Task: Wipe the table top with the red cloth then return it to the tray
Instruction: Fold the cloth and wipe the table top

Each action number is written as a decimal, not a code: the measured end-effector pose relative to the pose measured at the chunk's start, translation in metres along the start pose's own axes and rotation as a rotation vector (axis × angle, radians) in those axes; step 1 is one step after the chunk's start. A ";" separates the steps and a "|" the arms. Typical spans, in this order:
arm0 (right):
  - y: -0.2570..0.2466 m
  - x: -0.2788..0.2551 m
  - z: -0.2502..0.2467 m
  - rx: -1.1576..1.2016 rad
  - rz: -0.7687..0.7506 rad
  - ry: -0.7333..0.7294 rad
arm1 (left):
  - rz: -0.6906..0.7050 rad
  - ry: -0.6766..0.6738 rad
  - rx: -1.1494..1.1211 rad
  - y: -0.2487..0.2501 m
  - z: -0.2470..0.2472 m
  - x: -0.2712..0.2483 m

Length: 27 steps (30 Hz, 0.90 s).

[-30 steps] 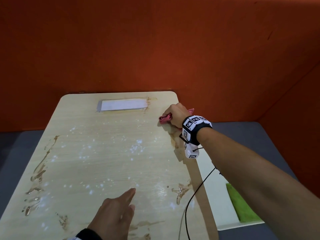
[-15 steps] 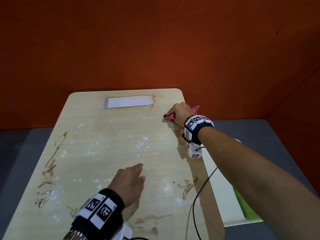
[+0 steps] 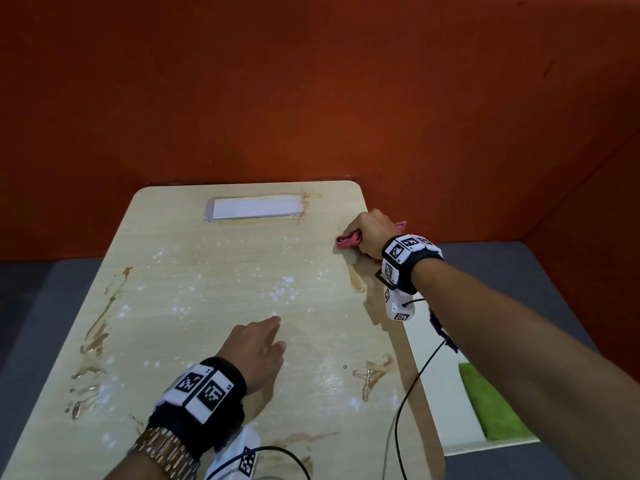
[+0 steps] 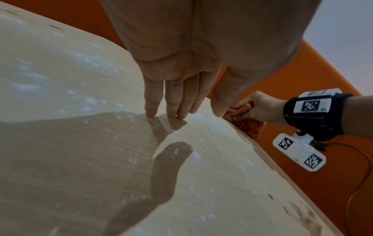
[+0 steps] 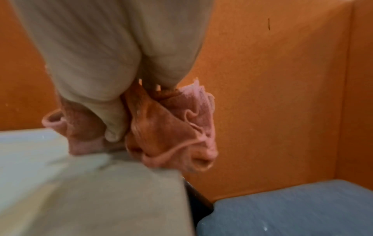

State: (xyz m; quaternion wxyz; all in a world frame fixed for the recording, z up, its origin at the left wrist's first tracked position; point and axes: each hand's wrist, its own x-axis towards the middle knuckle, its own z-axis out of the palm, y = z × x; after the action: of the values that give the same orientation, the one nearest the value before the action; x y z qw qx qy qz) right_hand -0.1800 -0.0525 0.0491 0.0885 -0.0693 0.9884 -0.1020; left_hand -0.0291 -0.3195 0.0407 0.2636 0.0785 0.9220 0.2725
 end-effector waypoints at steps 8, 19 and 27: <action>-0.001 -0.022 0.002 0.028 -0.011 -0.051 | 0.005 -0.006 -0.033 -0.001 0.002 -0.001; 0.001 -0.024 -0.008 0.076 -0.008 -0.030 | 0.022 0.017 0.013 -0.009 0.005 0.001; -0.008 -0.040 0.003 0.046 0.014 -0.074 | 0.033 0.036 0.033 -0.006 0.007 -0.003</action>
State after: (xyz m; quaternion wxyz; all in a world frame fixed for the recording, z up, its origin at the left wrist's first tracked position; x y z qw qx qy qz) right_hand -0.1394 -0.0547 0.0544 0.1274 -0.0640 0.9823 -0.1214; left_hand -0.0230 -0.3223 0.0339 0.2408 0.0933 0.9296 0.2629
